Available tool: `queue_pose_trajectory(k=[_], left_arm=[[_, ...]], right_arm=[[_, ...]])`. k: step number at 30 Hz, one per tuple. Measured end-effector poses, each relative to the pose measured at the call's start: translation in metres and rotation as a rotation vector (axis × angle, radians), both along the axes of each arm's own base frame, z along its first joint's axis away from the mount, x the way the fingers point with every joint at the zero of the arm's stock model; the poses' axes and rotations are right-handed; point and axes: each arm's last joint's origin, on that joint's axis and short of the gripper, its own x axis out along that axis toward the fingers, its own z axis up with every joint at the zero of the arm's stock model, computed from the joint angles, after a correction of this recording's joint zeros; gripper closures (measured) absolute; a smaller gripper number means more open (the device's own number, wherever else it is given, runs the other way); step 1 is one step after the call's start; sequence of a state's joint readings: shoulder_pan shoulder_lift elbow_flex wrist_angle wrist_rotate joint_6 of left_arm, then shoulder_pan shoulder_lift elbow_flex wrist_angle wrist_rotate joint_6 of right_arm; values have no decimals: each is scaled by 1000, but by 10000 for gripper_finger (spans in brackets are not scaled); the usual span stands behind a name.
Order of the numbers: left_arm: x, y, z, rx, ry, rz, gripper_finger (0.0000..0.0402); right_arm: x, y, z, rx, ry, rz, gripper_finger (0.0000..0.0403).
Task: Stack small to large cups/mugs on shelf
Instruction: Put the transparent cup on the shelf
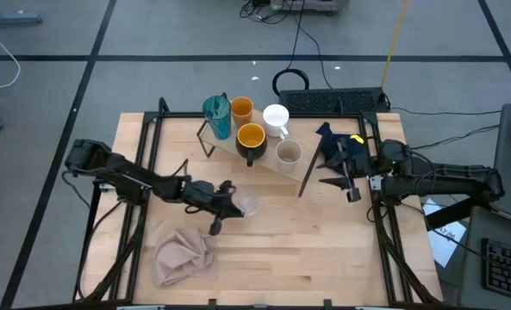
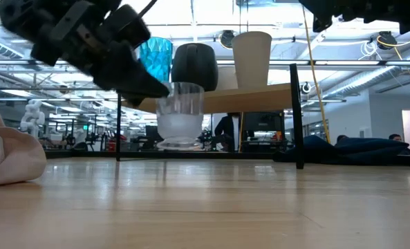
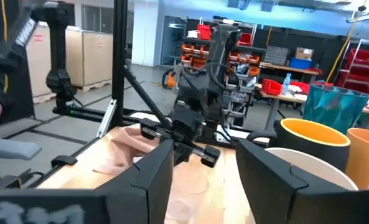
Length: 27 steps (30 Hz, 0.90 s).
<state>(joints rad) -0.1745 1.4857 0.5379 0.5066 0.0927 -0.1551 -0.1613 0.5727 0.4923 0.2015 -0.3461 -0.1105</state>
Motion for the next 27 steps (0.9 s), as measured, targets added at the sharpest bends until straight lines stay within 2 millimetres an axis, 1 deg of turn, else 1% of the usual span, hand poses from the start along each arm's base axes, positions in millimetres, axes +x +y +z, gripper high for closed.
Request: queue_pose_trajectory(k=[3, 7, 11, 14, 17, 22, 27], left_arm=[[12, -3, 18, 69, 43, -51, 399], [25, -4, 40, 116, 46, -112, 400], [32, -5, 54, 137, 41, -125, 400], [33, -6, 58, 136, 48, -125, 400], [34, -6, 59, 125, 52, -119, 400], [34, -6, 59, 109, 58, -110, 400], [32, -2, 56, 82, 107, -103, 400]], right_arm=[[3, 0, -2, -30, 8, -2, 218], [9, -1, -4, -63, 30, -1, 188], [18, 1, -2, -97, 61, 23, 157], [26, 7, 1, -135, 104, 67, 138], [35, 13, 8, -166, 141, 110, 127], [52, 25, 20, -216, 209, 143, 131], [70, 39, 24, -301, 358, 126, 137]])
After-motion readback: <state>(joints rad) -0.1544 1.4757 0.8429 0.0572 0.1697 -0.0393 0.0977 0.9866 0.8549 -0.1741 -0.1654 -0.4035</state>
